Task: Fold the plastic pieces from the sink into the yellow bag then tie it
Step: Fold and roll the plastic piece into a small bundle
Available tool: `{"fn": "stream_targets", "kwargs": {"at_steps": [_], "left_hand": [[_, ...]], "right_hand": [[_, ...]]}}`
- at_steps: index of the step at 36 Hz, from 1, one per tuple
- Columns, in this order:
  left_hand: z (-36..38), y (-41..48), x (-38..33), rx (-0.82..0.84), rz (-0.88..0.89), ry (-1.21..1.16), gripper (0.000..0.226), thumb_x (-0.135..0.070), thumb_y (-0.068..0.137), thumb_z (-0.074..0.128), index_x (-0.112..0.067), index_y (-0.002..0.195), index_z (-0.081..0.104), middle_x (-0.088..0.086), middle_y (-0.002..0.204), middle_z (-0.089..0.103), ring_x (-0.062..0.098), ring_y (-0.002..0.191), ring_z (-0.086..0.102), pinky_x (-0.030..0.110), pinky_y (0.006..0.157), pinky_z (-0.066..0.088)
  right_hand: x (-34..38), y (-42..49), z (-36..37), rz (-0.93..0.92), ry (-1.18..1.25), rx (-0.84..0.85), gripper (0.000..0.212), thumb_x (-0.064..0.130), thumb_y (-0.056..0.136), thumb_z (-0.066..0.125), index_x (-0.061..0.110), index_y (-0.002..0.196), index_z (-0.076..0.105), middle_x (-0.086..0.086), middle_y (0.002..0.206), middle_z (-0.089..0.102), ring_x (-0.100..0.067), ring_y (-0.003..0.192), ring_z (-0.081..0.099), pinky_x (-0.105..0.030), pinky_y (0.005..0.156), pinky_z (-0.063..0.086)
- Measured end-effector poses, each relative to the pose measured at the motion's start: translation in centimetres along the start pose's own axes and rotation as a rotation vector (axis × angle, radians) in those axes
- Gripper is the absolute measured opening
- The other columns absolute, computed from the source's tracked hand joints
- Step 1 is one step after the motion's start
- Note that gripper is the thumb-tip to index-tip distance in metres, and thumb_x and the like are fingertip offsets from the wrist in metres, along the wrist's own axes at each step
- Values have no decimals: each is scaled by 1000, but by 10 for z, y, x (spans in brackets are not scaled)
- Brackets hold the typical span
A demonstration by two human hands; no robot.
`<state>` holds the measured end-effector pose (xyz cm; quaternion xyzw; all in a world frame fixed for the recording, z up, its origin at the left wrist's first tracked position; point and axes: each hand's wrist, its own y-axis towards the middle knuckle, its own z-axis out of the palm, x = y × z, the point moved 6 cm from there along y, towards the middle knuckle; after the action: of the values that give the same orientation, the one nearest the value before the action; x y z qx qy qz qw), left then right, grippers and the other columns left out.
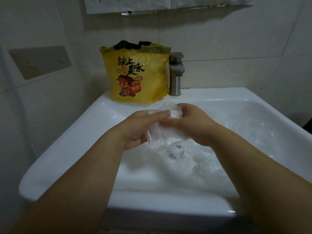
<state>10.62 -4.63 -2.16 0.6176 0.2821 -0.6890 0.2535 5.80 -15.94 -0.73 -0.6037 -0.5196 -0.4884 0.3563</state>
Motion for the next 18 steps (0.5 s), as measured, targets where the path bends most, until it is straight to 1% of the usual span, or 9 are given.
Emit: {"fn": "stream_targets", "kwargs": {"at_steps": [2,4,6,8,11,13,14,16,18], "left_hand": [[-7,4,0,-97,32,-1,41,-26,76,69,-5,111,67,12,104,73,22,97,70,32,87,57],[-20,8,-2,-238,70,-93,37,-21,87,64,1,117,63,15,110,71,26,102,68,35,90,55],[-32,9,-5,-357,92,-170,42,-21,92,62,4,126,56,19,119,67,30,110,65,37,92,53],[-35,8,-7,-409,119,-225,42,-19,94,60,3,129,53,19,122,65,28,106,66,37,88,54],[-32,9,-8,-363,142,-289,36,-15,95,57,0,128,54,19,119,66,27,102,67,33,81,57],[-30,10,-9,-337,145,-311,33,-10,94,57,2,125,55,18,117,67,24,99,68,29,78,58],[-31,9,-9,-343,146,-320,29,-7,93,57,2,121,57,15,111,68,19,90,69,25,73,58],[-32,8,-11,-357,154,-325,19,-1,92,56,0,110,59,11,95,67,13,74,68,20,65,57],[-31,6,-12,-349,153,-312,12,3,91,54,0,101,60,10,87,65,13,71,65,21,65,56]], "right_hand": [[-3,3,0,50,102,-11,54,21,77,79,11,124,55,-8,108,67,-24,92,69,-44,84,57],[-10,5,-3,169,342,-27,82,24,77,78,13,144,33,-12,124,57,-30,102,65,-43,84,57],[-11,5,0,255,559,35,89,30,70,79,14,144,33,-16,129,52,-35,108,60,-40,77,59],[-13,1,11,321,571,156,74,34,65,77,11,130,51,-20,129,54,-33,109,58,-39,77,58],[-10,-1,17,273,548,150,20,11,86,65,4,105,62,-23,120,63,-31,99,62,-37,83,57],[-7,3,11,220,613,72,16,0,92,54,0,107,60,-21,113,66,-28,90,65,-34,78,57],[-6,4,7,204,648,50,18,-1,94,51,-1,109,60,-20,109,67,-26,85,66,-31,74,58],[-4,5,-1,187,653,54,17,0,95,49,1,107,60,-16,98,68,-22,79,66,-28,67,58],[-3,5,-6,182,618,80,14,1,95,50,4,103,61,-13,89,67,-19,70,65,-26,60,58]]}}
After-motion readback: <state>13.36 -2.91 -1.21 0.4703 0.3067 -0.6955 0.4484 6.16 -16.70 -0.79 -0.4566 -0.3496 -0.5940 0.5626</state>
